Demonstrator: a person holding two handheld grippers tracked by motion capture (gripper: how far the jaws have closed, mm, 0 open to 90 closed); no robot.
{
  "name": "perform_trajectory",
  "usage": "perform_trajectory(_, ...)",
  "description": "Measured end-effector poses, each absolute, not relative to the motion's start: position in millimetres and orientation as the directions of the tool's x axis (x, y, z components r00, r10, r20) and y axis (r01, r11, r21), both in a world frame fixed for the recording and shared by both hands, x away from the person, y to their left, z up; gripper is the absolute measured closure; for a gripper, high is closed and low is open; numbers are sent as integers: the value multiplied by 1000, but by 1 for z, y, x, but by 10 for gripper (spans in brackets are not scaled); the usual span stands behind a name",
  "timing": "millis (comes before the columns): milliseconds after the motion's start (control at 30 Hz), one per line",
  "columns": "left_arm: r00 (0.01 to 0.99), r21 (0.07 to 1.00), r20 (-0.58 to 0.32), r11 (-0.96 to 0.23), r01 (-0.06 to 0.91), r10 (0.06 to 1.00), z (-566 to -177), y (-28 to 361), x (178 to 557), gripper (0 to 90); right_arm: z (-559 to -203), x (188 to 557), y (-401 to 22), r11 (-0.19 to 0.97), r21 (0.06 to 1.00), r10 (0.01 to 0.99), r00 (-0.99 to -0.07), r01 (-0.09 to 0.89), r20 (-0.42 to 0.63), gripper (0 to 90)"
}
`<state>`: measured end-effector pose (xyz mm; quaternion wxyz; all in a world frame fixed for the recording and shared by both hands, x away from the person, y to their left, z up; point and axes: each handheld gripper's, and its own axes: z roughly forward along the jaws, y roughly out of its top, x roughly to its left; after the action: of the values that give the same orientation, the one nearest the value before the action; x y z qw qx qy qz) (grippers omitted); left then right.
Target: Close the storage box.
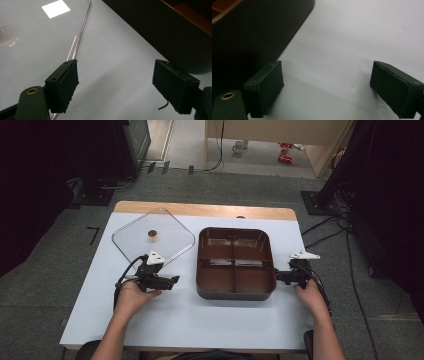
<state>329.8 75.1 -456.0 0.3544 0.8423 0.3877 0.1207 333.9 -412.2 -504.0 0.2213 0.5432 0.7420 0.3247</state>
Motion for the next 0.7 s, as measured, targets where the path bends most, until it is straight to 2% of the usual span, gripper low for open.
perform_trajectory(700,629,687,-110,-398,608,770,-437,83,389,230,-504,334,-412,199,723,950,-312,662,24,109)
